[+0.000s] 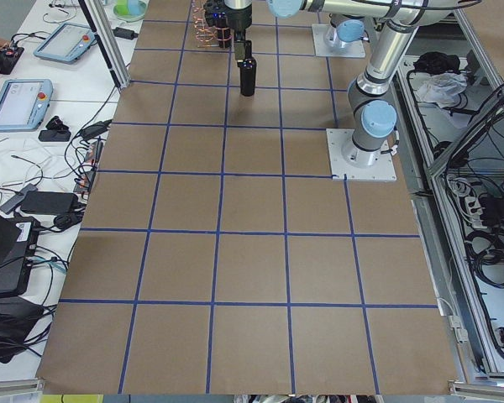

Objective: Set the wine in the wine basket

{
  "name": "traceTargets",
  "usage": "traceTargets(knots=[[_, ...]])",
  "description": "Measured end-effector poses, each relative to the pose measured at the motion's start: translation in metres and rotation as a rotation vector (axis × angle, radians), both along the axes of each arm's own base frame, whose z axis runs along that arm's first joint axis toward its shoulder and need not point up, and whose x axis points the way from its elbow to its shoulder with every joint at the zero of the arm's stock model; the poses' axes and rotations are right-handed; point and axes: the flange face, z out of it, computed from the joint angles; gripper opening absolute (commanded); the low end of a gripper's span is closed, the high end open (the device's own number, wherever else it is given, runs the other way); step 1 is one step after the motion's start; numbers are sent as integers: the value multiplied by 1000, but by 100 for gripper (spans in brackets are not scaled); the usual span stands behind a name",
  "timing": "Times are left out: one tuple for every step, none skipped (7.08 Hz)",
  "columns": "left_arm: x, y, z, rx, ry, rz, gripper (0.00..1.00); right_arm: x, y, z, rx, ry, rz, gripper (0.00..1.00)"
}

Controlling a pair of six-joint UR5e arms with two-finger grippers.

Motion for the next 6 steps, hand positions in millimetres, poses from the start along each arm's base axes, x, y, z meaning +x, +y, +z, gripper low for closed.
traceTargets(knots=[[0,2,-3,5,-2,-1,100,2,2,4,-16,-3,-7,100],[0,2,-4,4,-1,-3,100,10,4,8,-33,-4,-15,100],[0,1,-3,-5,-1,-4,100,28,9,10,-45,-2,-6,100],[1,-1,-4,-11,-4,-5,100,59,15,9,-56,-2,35,100],[2,-4,-6,-14,-6,-4,100,96,20,3,-66,-7,79,100],[3,-7,-7,-21,-8,-2,100,129,24,-5,-70,-14,91,100]])
